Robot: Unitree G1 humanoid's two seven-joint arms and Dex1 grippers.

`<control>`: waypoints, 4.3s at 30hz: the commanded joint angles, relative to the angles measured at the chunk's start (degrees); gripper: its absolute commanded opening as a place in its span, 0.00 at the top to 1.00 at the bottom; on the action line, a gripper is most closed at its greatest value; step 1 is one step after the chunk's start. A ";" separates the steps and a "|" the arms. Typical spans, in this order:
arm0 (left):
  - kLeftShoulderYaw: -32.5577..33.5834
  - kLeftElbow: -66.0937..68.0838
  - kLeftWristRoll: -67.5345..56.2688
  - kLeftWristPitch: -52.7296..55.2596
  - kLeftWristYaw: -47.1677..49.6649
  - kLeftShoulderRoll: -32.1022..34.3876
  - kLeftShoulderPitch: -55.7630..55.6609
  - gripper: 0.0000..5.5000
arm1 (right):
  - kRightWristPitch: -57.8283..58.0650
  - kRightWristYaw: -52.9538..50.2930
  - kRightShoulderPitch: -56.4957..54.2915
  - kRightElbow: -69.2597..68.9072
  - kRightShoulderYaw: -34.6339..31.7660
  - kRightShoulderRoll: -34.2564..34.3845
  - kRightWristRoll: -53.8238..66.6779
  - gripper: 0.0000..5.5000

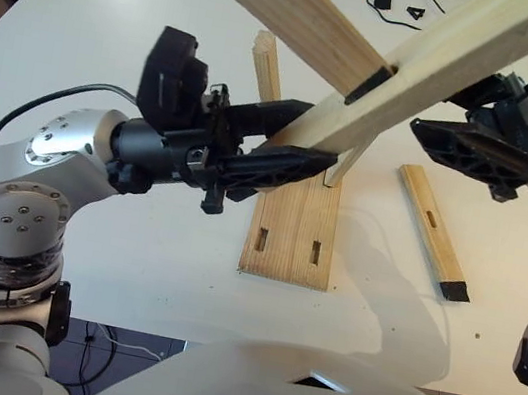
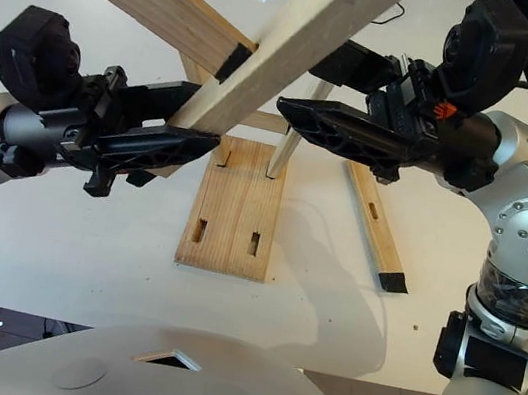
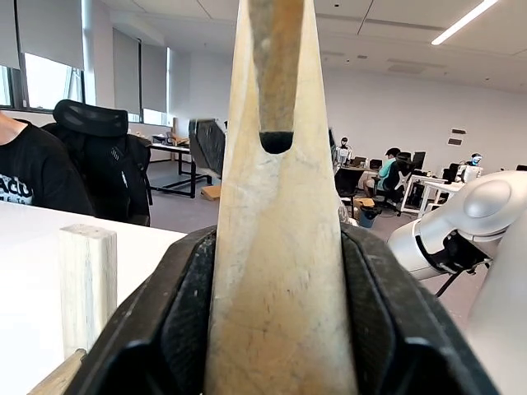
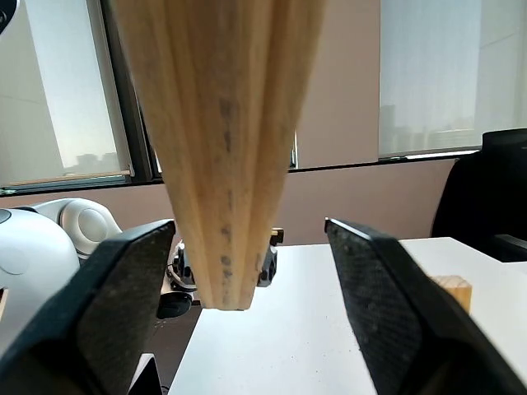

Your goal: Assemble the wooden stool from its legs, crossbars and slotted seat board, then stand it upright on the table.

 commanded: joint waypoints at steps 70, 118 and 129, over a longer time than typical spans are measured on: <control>-7.83 21.00 51.65 -28.88 -21.26 6.22 33.41 0.37 | -21.69 13.82 24.42 1.60 16.15 -7.47 -45.77 0.64; -9.71 24.77 54.41 -28.46 -18.73 2.82 27.95 0.37 | -36.35 12.02 11.02 24.96 29.82 -1.87 -56.26 0.56; -10.19 25.96 56.49 -29.83 -17.54 2.29 28.16 0.37 | -36.14 13.25 15.38 22.24 21.90 -6.77 -58.57 0.39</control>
